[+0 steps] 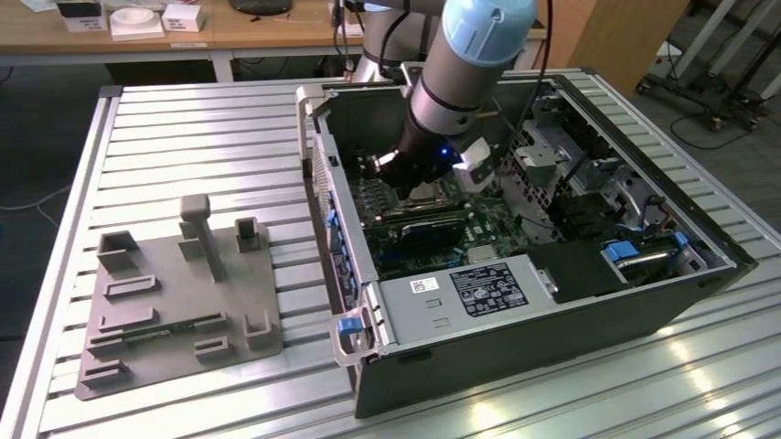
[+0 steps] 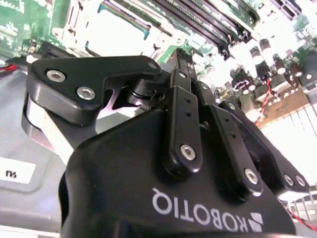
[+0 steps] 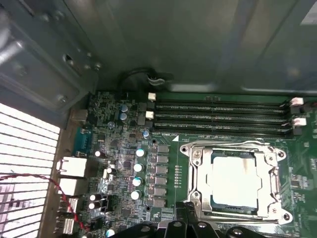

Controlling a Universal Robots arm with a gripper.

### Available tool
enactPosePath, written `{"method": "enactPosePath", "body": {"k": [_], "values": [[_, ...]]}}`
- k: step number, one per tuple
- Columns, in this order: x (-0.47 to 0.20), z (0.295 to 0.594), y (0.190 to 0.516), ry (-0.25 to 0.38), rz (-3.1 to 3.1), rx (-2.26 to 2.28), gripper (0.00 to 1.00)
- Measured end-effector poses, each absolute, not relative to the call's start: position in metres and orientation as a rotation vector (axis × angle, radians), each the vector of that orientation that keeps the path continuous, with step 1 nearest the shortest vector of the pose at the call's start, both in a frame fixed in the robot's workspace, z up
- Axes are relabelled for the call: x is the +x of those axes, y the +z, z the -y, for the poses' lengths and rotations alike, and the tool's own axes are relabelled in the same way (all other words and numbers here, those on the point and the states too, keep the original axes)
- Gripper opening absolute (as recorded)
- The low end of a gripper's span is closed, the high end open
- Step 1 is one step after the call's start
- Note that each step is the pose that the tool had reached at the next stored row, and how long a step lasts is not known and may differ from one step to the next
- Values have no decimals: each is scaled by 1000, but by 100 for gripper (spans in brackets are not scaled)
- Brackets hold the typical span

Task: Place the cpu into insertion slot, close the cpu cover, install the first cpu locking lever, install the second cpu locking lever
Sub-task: 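Install the second cpu locking lever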

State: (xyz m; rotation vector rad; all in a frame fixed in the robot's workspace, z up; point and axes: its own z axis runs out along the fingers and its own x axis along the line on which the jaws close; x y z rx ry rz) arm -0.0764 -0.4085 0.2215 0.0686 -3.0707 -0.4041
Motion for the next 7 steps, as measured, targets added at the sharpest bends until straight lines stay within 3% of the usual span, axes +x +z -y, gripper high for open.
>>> {"method": "enactPosePath", "body": {"k": [7], "values": [[-76,408,223,-404,3072,69,10]]}}
